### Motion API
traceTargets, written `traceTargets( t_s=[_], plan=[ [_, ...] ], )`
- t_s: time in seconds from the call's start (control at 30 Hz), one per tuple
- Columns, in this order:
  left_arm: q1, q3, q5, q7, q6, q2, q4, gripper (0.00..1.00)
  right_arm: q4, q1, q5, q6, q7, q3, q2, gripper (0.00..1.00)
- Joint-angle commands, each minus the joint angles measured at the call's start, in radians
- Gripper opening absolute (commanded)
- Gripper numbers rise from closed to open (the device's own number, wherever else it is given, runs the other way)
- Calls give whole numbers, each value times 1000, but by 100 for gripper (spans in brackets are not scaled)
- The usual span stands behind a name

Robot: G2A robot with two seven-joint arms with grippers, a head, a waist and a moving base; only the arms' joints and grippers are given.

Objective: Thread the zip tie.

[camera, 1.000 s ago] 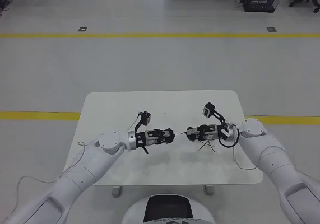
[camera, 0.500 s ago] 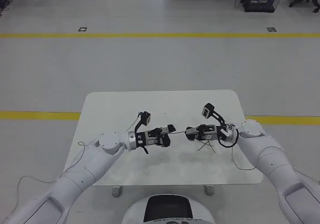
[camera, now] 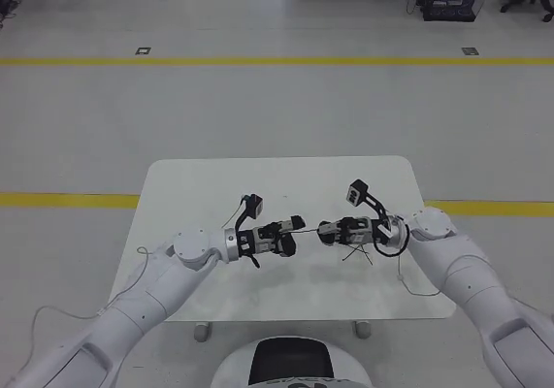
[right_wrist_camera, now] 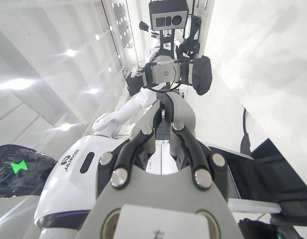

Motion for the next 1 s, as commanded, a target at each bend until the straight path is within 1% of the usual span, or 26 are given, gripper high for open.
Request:
traceTargets(
  t_s=[0.0,0.27,0.3,0.4,0.47,0.67,0.97],
  plan=[
    [-2,1,-3,-10,1,-1,-4,100,-16,-7,-7,5,8,4,2,0],
    [-3,1,9,-3,-1,-1,-3,100,-20,-8,-15,3,4,8,3,0],
    [2,1,9,11,2,-2,-10,100,-31,-14,-19,6,-16,9,3,0],
    [10,0,1,19,14,-2,-18,100,-63,-31,-29,14,-33,20,6,0],
    [13,-3,-20,12,16,-3,-18,100,-76,-38,-32,19,-33,28,9,0],
    [11,-6,-30,-3,16,-5,-9,100,-103,-52,-34,33,-26,47,12,0],
    [8,-7,-37,-13,15,-9,1,100,-113,-55,-39,44,-13,55,8,0]
  ],
)
